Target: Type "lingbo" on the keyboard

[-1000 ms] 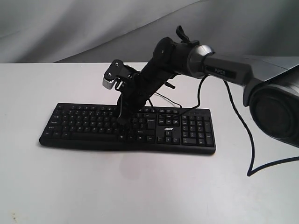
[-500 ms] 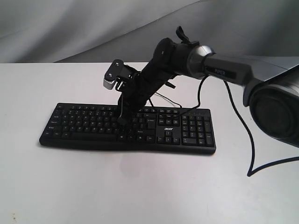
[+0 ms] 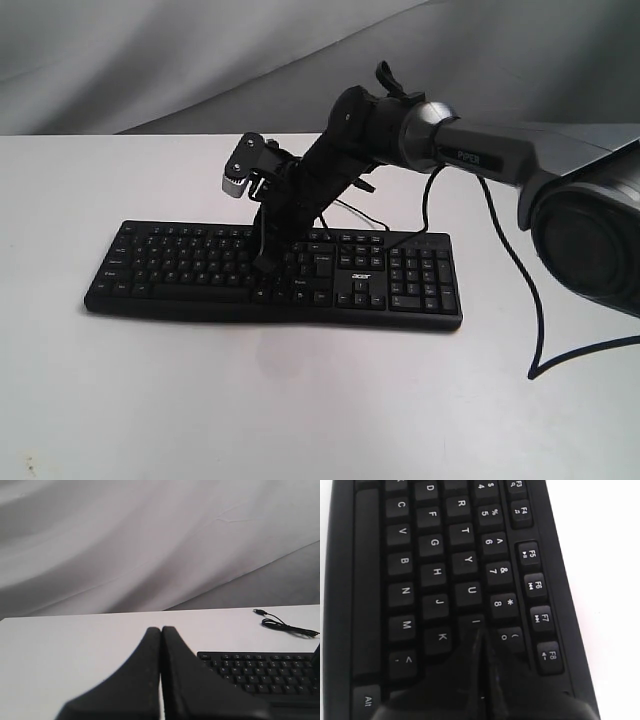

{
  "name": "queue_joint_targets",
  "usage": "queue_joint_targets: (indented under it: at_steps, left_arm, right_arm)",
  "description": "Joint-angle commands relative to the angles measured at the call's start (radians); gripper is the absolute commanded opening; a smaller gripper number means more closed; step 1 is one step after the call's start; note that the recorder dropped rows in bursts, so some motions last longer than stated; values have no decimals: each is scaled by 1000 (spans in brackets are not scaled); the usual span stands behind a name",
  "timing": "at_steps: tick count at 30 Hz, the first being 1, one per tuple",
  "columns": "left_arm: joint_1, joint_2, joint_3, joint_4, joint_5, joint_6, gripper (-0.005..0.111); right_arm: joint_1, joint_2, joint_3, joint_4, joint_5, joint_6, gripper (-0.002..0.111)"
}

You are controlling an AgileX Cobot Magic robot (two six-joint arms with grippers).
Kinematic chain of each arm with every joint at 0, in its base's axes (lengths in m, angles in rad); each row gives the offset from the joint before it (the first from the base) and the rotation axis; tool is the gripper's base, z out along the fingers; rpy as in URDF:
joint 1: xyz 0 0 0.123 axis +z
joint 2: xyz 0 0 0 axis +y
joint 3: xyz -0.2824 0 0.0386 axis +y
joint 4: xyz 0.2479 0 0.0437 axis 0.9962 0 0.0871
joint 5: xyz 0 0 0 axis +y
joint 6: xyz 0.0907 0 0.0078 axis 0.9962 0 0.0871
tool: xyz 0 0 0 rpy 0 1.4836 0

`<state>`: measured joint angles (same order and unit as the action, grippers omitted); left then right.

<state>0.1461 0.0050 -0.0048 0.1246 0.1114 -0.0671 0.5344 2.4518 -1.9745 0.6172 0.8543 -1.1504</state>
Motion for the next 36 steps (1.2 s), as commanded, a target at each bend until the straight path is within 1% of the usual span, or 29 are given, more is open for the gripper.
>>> queue_joint_targets:
  at_steps: [1, 29, 36]
  left_arm:
    - [-7, -5, 5, 0, -10, -2, 1]
    - [-7, -5, 5, 0, -10, -2, 1]
    - [-7, -5, 5, 0, -10, -2, 1]
  right_arm:
    - [-5, -3, 1, 7, 8, -19, 0]
    - [-9, 19, 1, 21, 29, -85, 0]
    - [-9, -15, 1, 21, 33, -86, 0]
